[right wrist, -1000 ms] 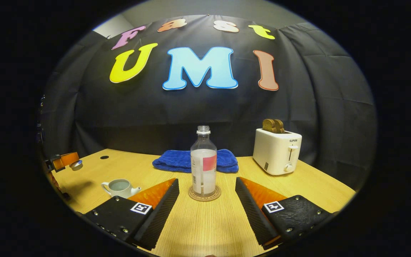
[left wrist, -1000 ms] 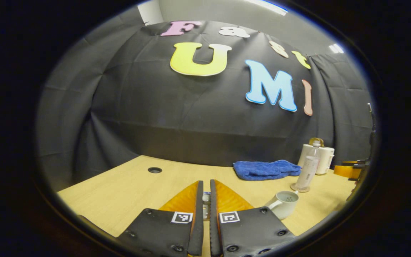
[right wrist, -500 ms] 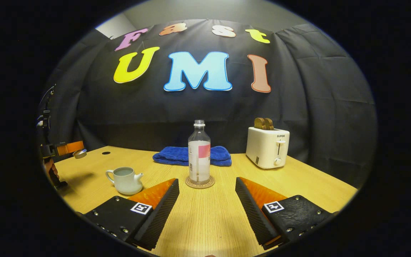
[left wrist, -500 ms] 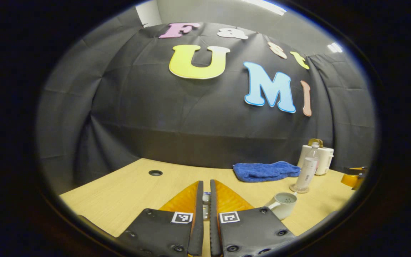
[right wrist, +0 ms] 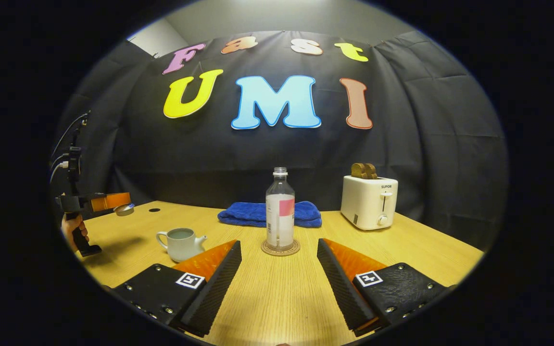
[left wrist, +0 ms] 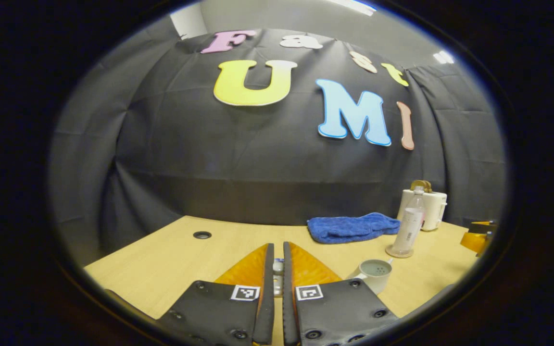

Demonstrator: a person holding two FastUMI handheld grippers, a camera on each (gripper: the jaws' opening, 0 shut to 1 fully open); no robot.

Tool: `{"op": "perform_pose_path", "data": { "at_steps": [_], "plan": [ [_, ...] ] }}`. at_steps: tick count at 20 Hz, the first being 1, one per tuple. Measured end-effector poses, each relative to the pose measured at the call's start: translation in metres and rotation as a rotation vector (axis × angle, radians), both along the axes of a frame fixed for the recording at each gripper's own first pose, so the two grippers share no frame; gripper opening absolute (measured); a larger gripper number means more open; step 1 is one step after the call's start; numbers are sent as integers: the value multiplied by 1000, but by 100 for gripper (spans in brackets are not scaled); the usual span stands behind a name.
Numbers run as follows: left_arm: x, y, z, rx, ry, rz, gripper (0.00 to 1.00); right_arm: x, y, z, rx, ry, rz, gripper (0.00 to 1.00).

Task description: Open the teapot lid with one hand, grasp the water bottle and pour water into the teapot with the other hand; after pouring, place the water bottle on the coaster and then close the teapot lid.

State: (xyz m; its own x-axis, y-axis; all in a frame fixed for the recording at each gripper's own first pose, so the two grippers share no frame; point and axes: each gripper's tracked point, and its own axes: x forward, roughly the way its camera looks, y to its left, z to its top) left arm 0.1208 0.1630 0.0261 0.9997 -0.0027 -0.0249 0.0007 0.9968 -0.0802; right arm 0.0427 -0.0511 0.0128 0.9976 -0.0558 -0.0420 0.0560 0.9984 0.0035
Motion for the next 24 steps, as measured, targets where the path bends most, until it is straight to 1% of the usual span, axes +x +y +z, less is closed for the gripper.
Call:
{"op": "perform_pose_path", "data": {
  "at_steps": [3,6,10,15,19,24],
  "plan": [
    [9,-36,14,17,-26,-53,13,0,0,-1,-10,2,0,98],
    [19,-82,16,27,-17,-128,14,0,1,-2,-15,5,1,98],
    [33,-127,13,60,0,-191,14,-2,-2,1,-16,-3,-7,98],
    [45,-155,-12,79,61,-215,14,-2,4,2,3,-6,16,98],
    [49,-162,-25,67,93,-218,14,-3,8,4,10,-11,31,98],
    [47,-164,-28,88,94,-207,14,-3,7,3,25,-9,31,98]
  ]
}}
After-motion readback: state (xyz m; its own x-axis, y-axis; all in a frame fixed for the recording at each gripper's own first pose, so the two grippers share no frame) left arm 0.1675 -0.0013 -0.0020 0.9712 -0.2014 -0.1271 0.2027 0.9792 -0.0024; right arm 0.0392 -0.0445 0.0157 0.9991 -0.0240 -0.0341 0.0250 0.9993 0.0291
